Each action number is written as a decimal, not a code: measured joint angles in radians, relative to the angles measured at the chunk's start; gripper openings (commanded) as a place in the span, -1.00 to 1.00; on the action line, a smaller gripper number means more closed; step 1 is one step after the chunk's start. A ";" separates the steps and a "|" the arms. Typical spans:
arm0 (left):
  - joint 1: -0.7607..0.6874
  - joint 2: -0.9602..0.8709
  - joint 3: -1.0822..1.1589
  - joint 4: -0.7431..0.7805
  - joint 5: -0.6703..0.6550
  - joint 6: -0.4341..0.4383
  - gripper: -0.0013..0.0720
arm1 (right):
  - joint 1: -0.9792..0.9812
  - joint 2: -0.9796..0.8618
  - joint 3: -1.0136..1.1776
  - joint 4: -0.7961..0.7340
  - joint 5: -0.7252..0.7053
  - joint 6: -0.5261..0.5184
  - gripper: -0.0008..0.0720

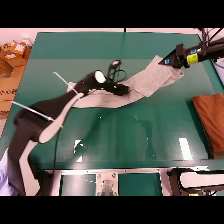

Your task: Fold the shirts.

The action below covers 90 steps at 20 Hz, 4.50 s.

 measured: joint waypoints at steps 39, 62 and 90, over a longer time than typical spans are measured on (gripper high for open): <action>0.708 0.083 0.304 0.176 -0.731 -0.055 -0.92 | 0.464 -0.237 -0.140 -0.061 -0.532 0.134 -0.41; 0.709 0.083 0.304 0.190 -0.724 -0.066 -0.92 | 0.387 -0.227 -0.202 0.068 -0.639 0.074 -0.95; 0.699 0.083 0.304 0.177 -0.724 -0.067 -0.92 | -0.715 0.031 0.145 -0.367 -0.133 0.342 -0.95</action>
